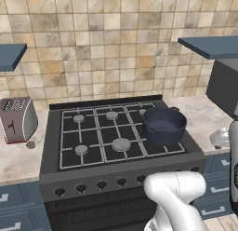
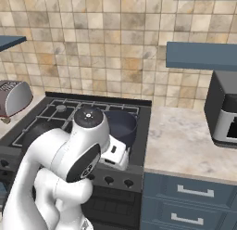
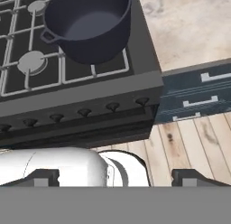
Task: Turn on the burner for the pot on the stove. Wait thirty seconds for the pot to heat up. Then add the garlic to the pot.
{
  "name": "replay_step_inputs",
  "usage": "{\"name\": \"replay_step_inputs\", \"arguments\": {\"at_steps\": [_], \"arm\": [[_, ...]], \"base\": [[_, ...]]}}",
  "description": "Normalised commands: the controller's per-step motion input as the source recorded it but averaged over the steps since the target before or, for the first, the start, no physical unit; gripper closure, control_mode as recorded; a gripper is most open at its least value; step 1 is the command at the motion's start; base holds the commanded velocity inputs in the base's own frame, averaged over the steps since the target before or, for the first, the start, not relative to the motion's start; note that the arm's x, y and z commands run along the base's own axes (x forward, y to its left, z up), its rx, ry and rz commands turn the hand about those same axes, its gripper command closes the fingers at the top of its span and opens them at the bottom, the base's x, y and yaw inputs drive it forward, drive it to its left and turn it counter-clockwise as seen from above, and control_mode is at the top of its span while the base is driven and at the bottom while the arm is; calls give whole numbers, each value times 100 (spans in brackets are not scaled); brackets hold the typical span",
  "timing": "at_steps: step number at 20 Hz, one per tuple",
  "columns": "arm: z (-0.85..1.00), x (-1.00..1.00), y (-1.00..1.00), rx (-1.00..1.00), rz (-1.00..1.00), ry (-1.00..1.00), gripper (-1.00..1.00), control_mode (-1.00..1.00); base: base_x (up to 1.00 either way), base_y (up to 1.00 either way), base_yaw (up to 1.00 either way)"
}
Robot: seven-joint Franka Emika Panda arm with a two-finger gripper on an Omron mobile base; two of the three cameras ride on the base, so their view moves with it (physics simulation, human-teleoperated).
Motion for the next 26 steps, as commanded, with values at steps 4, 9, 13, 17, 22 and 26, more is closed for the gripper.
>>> {"name": "replay_step_inputs", "arguments": {"at_steps": [4,9,13,17,22,26], "arm": [[-50,-54,-54,3,3,-4,-100,-100],[-40,-89,-48,0,11,-26,-100,-100],[-78,-86,-7,-10,16,-44,-100,-100],[-67,-42,-14,-10,17,-25,-100,-100],[-62,-21,-16,0,13,-20,-100,-100],[-46,-3,-13,0,8,-21,-100,-100]], "base": [[0,0,0],[0,0,0],[0,0,0],[0,0,0],[0,0,0],[0,0,0]]}}
